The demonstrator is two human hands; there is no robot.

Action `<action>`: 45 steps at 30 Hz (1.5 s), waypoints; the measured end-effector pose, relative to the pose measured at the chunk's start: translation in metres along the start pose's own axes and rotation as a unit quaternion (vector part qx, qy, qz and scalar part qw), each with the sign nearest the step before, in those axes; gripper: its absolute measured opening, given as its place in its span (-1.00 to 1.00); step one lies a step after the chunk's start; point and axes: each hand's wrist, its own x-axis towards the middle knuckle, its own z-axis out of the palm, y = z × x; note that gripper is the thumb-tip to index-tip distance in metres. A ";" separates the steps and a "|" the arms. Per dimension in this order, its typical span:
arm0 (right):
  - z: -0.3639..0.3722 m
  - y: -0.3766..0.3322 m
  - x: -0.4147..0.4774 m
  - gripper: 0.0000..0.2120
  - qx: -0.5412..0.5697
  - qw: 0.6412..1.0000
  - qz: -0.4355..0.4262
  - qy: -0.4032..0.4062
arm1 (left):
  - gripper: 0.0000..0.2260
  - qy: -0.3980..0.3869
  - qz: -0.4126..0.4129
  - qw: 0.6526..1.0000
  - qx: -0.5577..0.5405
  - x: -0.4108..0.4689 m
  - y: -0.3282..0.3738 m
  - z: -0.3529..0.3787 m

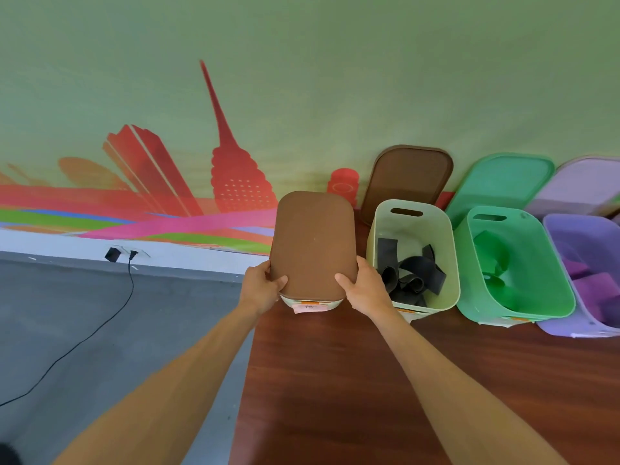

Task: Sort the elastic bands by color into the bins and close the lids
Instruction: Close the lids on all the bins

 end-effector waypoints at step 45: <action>-0.278 0.031 0.165 -0.64 -0.216 0.953 -0.197 0.076 | -0.57 -0.030 0.110 0.974 0.193 0.125 0.259 0.138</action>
